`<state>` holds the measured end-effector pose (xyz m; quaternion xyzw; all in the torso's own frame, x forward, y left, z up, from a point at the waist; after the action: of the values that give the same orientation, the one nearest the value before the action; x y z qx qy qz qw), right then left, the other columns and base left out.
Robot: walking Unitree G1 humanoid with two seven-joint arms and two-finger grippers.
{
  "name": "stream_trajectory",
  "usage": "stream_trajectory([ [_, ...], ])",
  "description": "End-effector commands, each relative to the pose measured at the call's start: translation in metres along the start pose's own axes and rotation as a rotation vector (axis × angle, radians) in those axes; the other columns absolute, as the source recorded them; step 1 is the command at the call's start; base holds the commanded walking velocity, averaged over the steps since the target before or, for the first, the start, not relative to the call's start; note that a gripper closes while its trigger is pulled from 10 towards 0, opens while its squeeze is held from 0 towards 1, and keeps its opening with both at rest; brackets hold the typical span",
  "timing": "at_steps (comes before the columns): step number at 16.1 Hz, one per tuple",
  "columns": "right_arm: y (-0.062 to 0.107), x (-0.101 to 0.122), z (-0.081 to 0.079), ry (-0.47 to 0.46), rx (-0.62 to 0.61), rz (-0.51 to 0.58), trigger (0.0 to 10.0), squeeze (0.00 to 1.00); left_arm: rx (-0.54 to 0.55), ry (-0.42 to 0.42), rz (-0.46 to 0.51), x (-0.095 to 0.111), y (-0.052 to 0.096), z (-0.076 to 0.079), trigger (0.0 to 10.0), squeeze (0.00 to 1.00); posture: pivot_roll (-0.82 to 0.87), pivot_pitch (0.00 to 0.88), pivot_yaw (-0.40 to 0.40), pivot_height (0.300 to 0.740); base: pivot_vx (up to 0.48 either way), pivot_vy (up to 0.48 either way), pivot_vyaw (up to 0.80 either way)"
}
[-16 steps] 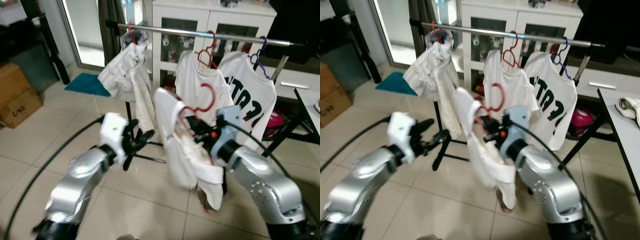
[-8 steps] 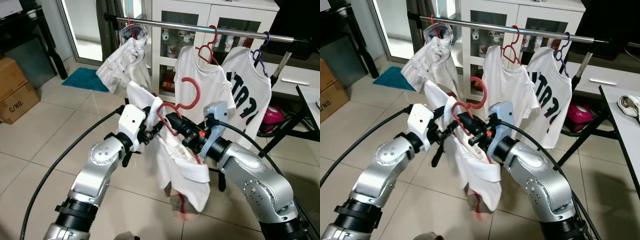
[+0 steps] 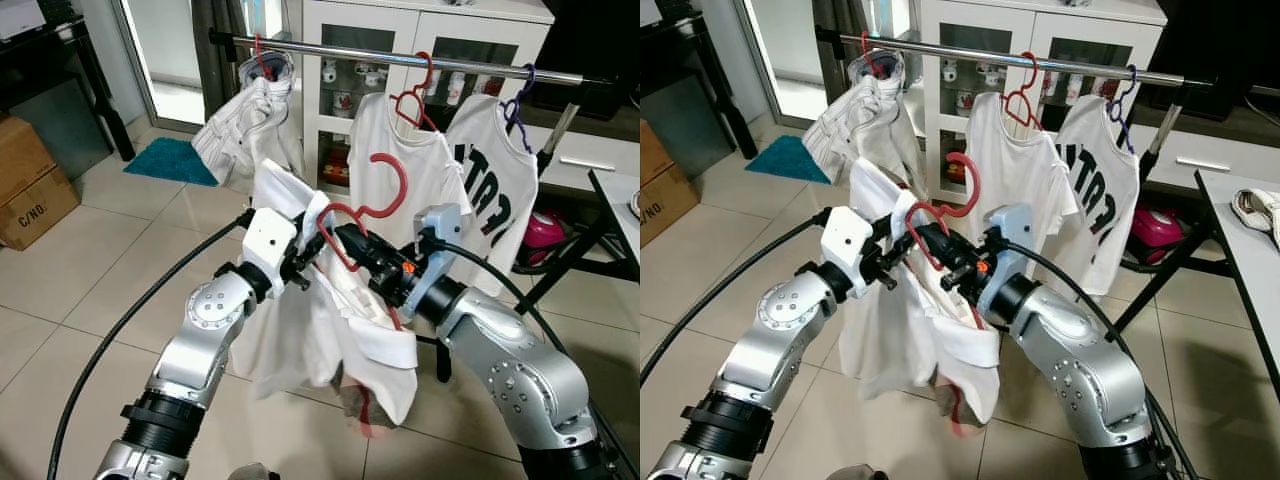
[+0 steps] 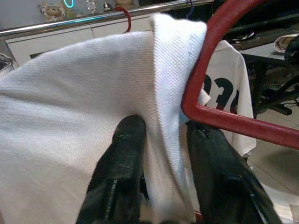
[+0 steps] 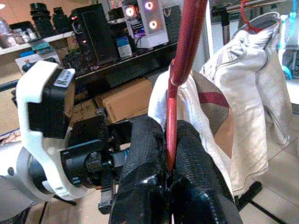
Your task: Hang hanger
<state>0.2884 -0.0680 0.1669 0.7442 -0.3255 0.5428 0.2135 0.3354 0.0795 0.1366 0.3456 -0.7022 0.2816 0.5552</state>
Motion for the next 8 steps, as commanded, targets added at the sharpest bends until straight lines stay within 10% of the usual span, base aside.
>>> stream_trajectory([
  [1,0.001,0.007,0.0,-0.004,0.0,0.031,10.0,0.0,-0.001,-0.013,0.004,0.001,-0.002,0.001,0.0,0.0,-0.02,0.0,0.016,0.74,0.0,0.0,0.0],
  [8,0.0,0.006,0.012,-0.021,-0.056,0.024,10.0,0.0,0.066,0.0,0.01,-0.001,0.0,-0.002,0.0,0.0,-0.02,0.0,0.008,0.74,0.0,0.0,0.0],
])
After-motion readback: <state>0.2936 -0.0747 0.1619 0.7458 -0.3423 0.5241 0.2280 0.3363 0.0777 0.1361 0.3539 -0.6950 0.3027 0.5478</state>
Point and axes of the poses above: a point about 5 cm out from each wrist's last joint towards the gripper, its own y axis pointing back from the gripper into the wrist, its own x axis along the axis of the wrist's last joint, z = x × y, the point moved 4 cm from there along -y, pointing out of the wrist towards the gripper, and after that the axes turned 2 degrees about -y, right-handed, at the moved point
